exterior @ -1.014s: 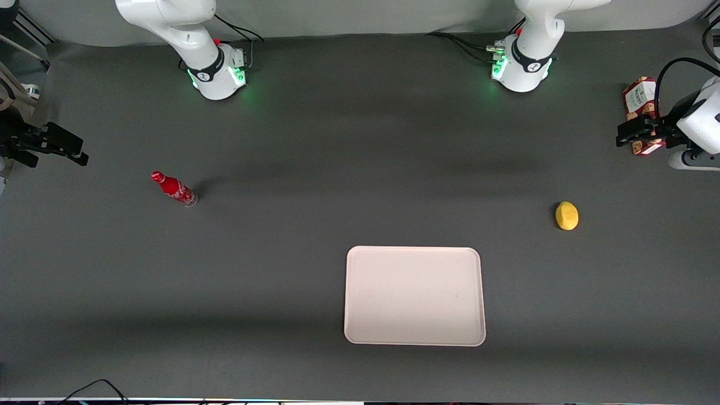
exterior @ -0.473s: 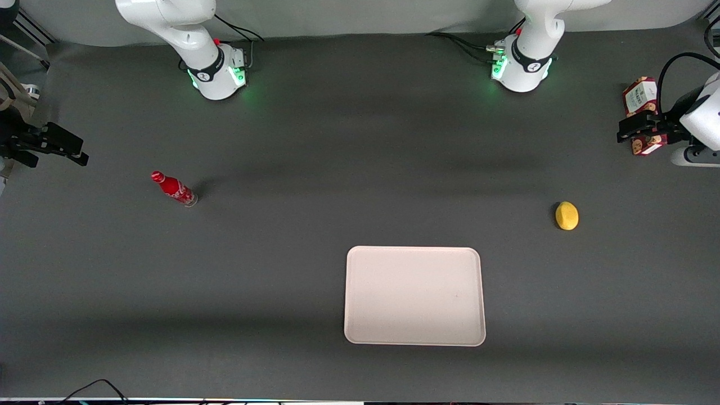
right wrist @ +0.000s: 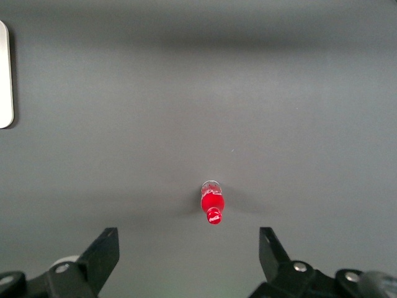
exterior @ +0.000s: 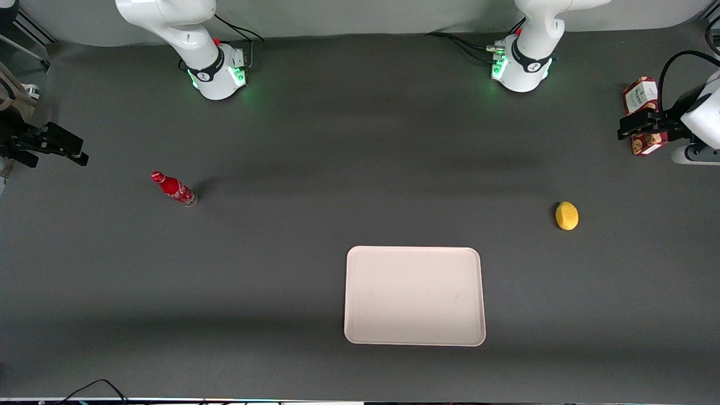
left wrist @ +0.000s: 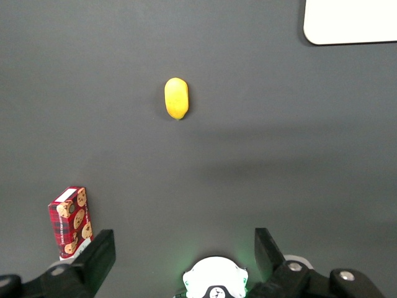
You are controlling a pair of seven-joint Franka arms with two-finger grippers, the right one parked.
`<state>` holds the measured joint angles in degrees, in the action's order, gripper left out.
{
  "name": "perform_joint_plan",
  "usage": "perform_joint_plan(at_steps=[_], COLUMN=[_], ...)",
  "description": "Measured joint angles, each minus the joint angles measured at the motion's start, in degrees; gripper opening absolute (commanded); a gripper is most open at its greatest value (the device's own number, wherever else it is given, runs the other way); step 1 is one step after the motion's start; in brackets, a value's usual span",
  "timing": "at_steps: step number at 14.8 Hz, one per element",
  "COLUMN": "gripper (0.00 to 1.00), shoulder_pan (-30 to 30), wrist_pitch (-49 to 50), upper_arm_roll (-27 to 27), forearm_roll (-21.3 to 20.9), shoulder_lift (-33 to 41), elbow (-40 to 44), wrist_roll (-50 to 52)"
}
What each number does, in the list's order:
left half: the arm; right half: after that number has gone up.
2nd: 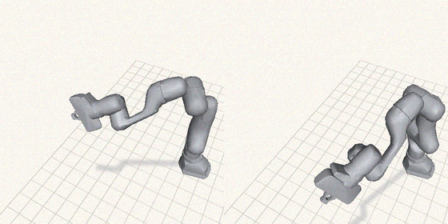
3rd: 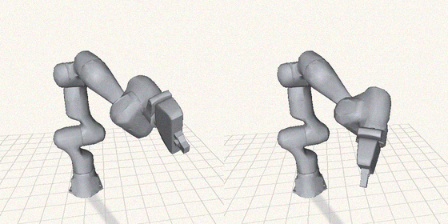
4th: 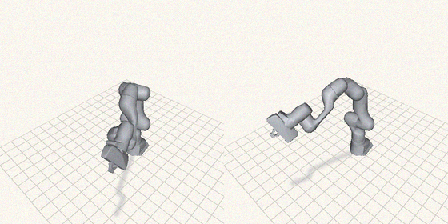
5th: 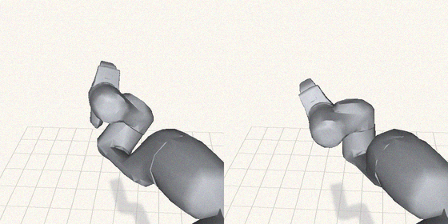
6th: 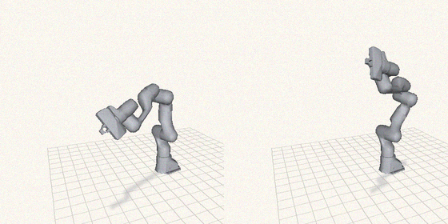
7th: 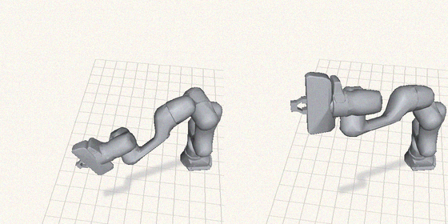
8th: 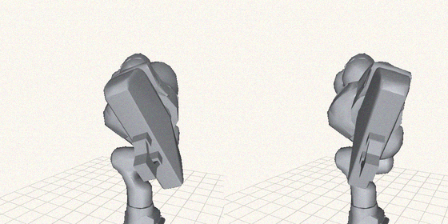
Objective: Place red cookie box on tray
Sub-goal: 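Move the left gripper down toward the red plaid cookie box, then close the left gripper on the top of the cookie box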
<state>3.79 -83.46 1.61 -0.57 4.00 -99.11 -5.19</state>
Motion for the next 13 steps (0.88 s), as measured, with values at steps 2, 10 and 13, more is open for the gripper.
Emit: perform_joint_plan(at_steps=[2, 10, 13], gripper=[1.00, 1.00, 1.00], shoulder_pan=[0.0, -0.1, -0.1], wrist_pitch=[0.7, 5.1, 6.7], upper_arm_roll=[0.0, -2.2, -8.9], forearm_roll=[0.0, -5.2, -10.6], shoulder_lift=[0.1, 2.2, 3.8], elbow=[0.0, -3.4, -4.2], wrist_roll=[0.0, -0.7, -8.3])
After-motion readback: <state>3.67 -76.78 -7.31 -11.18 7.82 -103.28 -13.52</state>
